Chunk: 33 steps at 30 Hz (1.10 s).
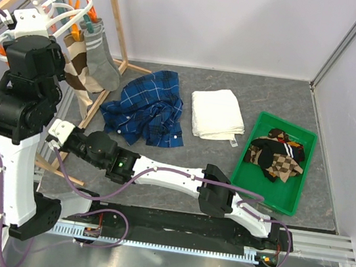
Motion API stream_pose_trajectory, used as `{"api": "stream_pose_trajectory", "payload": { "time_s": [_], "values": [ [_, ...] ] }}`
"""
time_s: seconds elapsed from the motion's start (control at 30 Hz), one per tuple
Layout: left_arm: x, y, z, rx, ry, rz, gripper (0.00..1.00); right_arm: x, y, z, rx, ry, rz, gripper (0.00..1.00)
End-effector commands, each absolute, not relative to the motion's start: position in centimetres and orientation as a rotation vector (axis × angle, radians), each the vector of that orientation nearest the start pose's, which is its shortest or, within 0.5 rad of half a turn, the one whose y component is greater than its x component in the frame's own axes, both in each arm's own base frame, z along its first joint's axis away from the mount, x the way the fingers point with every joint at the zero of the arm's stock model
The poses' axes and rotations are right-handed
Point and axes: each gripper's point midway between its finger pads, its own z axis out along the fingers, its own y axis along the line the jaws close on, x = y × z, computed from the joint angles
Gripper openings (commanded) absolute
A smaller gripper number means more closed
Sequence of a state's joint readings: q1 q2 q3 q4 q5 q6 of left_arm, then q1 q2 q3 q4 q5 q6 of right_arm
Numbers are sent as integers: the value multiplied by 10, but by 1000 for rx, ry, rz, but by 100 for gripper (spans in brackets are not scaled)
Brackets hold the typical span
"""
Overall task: Remove the socks clipped to the hanger
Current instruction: Remove the sock from the hanger.
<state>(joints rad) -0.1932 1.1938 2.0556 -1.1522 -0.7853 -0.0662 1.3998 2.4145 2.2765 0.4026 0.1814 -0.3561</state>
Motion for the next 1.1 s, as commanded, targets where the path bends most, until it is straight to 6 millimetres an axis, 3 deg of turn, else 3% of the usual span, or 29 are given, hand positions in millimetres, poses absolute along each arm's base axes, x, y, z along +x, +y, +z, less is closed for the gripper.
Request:
{"api": "stream_pose_trajectory", "payload": {
  "time_s": [0.0, 0.27, 0.57, 0.73, 0.77, 0.8, 0.83, 0.87, 0.9, 0.97, 1.0, 1.03, 1.07],
  "values": [
    [233, 86, 492, -463, 1730, 596, 56, 155, 685, 386, -881, 906, 811, 0],
    [233, 90, 494, -462, 1721, 636, 42, 154, 685, 384, -888, 903, 818, 0],
    [239, 83, 499, -433, 1718, 583, 4, 153, 682, 384, -885, 906, 818, 0],
    [241, 76, 503, -414, 1707, 520, 2, 156, 673, 390, -851, 934, 825, 0],
    [241, 75, 504, -411, 1702, 508, 3, 163, 669, 376, -832, 991, 807, 0],
    [242, 72, 505, -402, 1700, 488, 4, 166, 658, 390, -801, 1000, 805, 0],
    [241, 72, 506, -401, 1696, 481, 5, 170, 651, 390, -784, 1020, 800, 0],
    [239, 72, 508, -402, 1691, 477, 7, 177, 644, 368, -792, 1080, 766, 0],
    [238, 73, 508, -405, 1688, 478, 8, 179, 627, 388, -757, 1084, 770, 0],
    [235, 74, 509, -407, 1681, 480, 8, 190, 607, 370, -759, 1169, 715, 0],
    [234, 74, 510, -409, 1674, 477, 8, 197, 584, 387, -694, 1214, 699, 0],
    [234, 74, 509, -406, 1676, 477, 8, 206, 572, 376, -691, 1261, 664, 0],
    [234, 74, 508, -407, 1675, 479, 9, 210, 553, 394, -657, 1270, 663, 0]
  ]
}}
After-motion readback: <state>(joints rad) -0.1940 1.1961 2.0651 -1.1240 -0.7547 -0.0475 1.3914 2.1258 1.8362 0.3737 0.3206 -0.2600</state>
